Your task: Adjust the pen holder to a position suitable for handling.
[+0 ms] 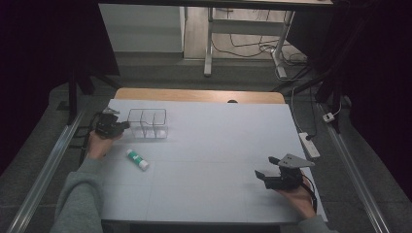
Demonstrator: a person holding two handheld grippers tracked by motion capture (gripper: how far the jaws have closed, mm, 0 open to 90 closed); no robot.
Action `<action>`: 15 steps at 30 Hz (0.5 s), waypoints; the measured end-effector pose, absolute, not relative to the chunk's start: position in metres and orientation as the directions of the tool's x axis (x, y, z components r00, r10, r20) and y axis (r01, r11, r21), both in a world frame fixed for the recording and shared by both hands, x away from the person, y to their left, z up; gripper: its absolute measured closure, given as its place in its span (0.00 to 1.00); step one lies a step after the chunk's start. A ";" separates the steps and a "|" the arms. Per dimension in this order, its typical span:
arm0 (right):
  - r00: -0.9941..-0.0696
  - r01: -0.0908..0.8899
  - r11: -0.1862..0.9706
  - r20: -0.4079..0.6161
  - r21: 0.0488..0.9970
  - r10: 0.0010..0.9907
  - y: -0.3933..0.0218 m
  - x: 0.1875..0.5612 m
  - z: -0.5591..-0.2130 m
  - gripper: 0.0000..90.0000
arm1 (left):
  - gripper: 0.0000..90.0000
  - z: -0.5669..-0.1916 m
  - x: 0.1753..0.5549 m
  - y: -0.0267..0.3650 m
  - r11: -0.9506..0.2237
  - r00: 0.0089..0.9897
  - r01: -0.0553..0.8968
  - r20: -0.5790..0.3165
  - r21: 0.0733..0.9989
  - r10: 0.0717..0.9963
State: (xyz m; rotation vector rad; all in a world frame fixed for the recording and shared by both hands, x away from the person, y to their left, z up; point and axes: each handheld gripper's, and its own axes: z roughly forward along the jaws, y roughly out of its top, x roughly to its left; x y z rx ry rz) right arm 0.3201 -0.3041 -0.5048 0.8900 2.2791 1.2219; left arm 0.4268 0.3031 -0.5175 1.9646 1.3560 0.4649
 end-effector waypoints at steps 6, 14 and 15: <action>-0.716 0.344 0.411 -0.047 0.844 0.696 -0.304 0.320 -0.505 0.22 | 0.98 -0.519 0.428 0.302 -0.211 0.387 0.670 -0.092 0.712 0.917; -0.719 0.345 0.418 -0.049 0.840 0.693 -0.304 0.321 -0.506 0.22 | 0.98 -0.520 0.429 0.303 -0.198 0.388 0.673 -0.112 0.713 0.915; -0.718 0.346 0.420 -0.052 0.839 0.694 -0.304 0.321 -0.505 0.22 | 0.98 -0.520 0.429 0.303 -0.198 0.388 0.673 -0.112 0.713 0.915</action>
